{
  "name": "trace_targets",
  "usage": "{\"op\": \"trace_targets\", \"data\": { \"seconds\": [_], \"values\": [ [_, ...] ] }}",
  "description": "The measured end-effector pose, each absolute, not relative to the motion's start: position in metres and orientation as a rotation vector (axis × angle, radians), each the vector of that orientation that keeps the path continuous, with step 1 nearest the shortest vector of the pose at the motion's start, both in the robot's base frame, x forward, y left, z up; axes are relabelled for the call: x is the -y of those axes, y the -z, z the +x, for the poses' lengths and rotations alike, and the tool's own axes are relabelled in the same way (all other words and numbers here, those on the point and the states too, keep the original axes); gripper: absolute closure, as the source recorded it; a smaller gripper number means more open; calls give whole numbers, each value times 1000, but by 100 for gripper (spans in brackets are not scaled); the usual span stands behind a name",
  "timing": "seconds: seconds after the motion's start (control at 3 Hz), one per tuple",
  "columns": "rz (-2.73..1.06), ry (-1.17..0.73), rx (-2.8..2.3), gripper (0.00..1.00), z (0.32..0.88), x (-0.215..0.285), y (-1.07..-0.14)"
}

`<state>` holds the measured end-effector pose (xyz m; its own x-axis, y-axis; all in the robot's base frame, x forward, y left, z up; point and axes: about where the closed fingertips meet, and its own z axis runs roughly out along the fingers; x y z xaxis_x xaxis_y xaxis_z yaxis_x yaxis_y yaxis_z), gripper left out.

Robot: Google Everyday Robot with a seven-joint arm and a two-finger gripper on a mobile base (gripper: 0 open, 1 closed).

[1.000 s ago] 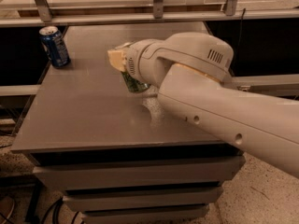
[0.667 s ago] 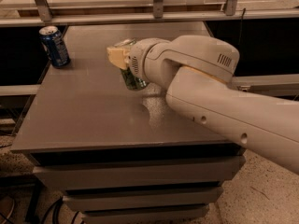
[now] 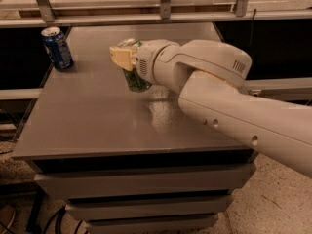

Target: Place green can upright

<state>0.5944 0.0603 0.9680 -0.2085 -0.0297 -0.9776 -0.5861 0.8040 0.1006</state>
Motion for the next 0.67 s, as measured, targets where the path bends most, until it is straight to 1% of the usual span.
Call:
{"op": "trace_targets", "data": {
  "seconds": [0.67],
  "values": [
    [-497, -582, -1651, 100, 600, -64, -979]
  ]
}}
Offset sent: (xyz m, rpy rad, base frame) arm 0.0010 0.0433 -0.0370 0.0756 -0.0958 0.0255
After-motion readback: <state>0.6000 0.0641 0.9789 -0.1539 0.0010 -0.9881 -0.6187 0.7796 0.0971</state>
